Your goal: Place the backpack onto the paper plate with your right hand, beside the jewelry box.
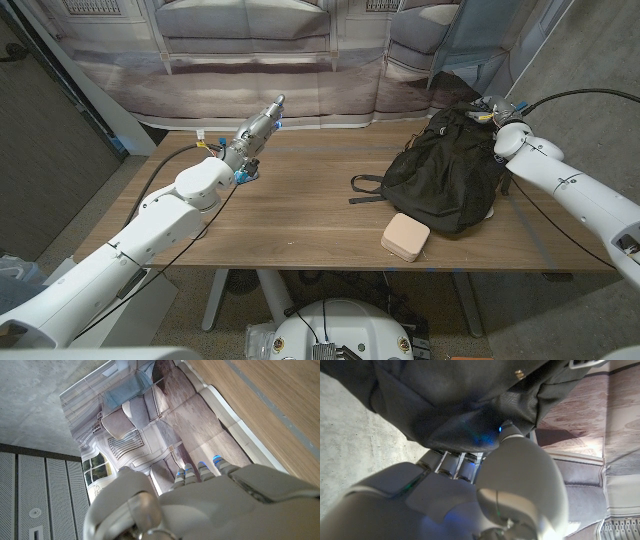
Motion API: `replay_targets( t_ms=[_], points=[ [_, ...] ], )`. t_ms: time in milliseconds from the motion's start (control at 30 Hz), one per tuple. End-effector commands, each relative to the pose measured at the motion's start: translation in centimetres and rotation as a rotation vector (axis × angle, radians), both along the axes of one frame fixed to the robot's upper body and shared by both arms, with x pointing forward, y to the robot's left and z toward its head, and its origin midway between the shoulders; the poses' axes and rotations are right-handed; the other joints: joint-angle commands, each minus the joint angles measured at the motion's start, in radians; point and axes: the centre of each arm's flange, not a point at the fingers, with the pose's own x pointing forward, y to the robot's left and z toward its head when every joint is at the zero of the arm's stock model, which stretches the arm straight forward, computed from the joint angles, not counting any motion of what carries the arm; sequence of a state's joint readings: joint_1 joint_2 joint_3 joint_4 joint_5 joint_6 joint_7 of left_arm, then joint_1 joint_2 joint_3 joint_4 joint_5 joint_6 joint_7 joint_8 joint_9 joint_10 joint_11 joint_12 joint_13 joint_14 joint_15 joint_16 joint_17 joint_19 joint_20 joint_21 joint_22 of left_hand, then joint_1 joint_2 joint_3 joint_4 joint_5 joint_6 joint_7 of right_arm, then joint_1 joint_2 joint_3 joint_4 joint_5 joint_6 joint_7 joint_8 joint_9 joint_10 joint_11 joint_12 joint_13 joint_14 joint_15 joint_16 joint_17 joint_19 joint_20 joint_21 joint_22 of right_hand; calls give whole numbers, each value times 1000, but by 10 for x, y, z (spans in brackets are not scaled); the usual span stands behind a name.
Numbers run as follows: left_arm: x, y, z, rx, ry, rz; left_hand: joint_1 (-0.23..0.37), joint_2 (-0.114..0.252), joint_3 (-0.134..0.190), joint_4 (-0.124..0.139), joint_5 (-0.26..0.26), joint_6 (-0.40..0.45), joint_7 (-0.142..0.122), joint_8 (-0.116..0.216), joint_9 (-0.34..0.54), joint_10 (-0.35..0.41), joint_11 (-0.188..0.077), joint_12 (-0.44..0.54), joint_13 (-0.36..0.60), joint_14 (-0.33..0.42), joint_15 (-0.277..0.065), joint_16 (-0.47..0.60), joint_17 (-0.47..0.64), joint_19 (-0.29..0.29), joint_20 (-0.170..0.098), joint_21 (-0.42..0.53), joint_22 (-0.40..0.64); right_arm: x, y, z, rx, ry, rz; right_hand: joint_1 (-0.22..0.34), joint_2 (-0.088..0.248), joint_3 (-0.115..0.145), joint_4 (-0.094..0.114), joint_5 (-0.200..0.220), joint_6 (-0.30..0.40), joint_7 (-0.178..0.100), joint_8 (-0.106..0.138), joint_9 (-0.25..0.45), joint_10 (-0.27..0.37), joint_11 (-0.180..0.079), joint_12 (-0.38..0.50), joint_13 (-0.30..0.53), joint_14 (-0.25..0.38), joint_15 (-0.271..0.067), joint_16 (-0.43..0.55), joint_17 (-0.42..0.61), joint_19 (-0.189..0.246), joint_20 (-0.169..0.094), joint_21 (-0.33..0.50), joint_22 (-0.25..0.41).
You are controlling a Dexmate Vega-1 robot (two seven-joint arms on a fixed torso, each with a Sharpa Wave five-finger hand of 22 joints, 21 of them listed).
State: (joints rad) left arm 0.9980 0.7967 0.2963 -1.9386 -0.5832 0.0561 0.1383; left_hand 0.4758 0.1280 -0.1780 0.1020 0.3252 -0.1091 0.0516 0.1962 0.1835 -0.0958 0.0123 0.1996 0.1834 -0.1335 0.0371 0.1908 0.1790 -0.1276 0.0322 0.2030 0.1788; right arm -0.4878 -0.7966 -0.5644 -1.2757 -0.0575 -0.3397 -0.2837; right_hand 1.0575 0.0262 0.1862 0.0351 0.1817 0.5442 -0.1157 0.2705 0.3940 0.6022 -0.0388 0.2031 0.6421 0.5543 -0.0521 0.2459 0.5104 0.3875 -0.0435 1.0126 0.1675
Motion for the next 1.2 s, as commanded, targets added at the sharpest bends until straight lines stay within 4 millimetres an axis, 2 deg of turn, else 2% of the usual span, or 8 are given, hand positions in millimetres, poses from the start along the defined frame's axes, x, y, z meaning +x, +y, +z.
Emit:
replay_targets(
  t_ms=[33, 333, 367, 400, 667, 867, 1000, 1200],
  points=[
    [2, 1, 2, 0, -4, -7, 7, 1, -5, 1, -3, -6, 3, 0, 5, -5, 4, 3, 4, -7, 1, -3, 5, -3, 5, -2, 3, -1, 0, 0, 0, 17, 1, -22, -7, -2, 2, 7, -27, 2, -17, -4, -32, 6, -7, -15, -39, -51, -22, -11, -17, -68, -20, 3],
    [5, 2, 1, -4, -5, -10, 8, 1, -5, 1, -3, -7, 1, 0, 5, -4, 1, 3, 4, -7, 1, -2, 5, -2, 5, -1, 3, -3, 0, -1, 4, 33, 15, -54, -25, -9, -6, 10, -80, -4, -59, -26, -125, 20, -16, -79, -161, -13, -68, -71, -103, 28, -102, 0],
    [6, 2, 1, -7, -5, -13, 8, 2, -6, 1, -3, -7, 2, 0, 5, -4, 2, 3, 4, -7, 1, -3, 5, -2, 5, -1, 3, -4, 0, -1, 3, 40, 19, -59, -24, -9, -6, 11, -97, -3, -67, -30, -147, 5, -18, -91, -176, -8, -67, -83, -117, 40, -117, 0],
    [6, 2, 1, -6, -6, -15, 8, 2, -6, 1, -3, -6, 2, 0, 5, -4, 2, 3, 4, -7, 1, -3, 5, -2, 6, -1, 3, -4, 0, 0, -1, 45, 22, -67, -25, -11, -6, 11, -114, -4, -74, -34, -157, 11, -16, -102, -195, -1, -69, -94, -121, 45, -128, 0],
    [7, 1, 1, -6, -10, -21, 9, 2, -7, 2, -3, -5, 2, 0, 5, -5, 0, 3, 4, -7, 0, -3, 6, -1, 6, -1, 4, -9, 2, 0, -9, 44, 40, -102, -30, -22, 3, 12, -164, -9, -86, -47, -197, 27, -16, -132, -233, 15, -66, -122, -147, 67, -165, 0],
    [6, 1, 3, -7, -18, -20, 9, 3, -7, 2, -3, -6, 2, 0, 5, -5, 0, 3, 4, -7, 1, -2, 6, -2, 7, -1, 4, -14, 3, 3, -7, 33, 53, -147, -38, -39, 21, 16, -180, -7, -84, -54, -217, 31, -14, -149, -254, 24, -65, -137, -166, 83, -190, 0],
    [6, 1, 2, -9, -20, -27, 10, 3, -8, 2, -4, -6, 2, 0, 5, -6, -1, 2, 4, -7, 0, -3, 6, -2, 7, -1, 4, -17, 4, 4, -3, 32, 58, -202, -45, -60, 44, 25, -201, -6, -84, -65, -242, 35, -12, -169, -291, 38, -67, -156, -193, 104, -222, 1],
    [5, 3, 0, -15, -19, -26, 10, 3, -8, 2, -4, -6, 1, 0, 5, -5, 2, 3, 4, -6, 1, -2, 6, -2, 7, -1, 4, -18, 2, 4, -1, 28, 63, -226, -49, -70, 53, 31, -218, -5, -86, -73, -255, 42, -12, -181, -311, 43, -67, -167, -205, 117, -240, 1]
  ],
)
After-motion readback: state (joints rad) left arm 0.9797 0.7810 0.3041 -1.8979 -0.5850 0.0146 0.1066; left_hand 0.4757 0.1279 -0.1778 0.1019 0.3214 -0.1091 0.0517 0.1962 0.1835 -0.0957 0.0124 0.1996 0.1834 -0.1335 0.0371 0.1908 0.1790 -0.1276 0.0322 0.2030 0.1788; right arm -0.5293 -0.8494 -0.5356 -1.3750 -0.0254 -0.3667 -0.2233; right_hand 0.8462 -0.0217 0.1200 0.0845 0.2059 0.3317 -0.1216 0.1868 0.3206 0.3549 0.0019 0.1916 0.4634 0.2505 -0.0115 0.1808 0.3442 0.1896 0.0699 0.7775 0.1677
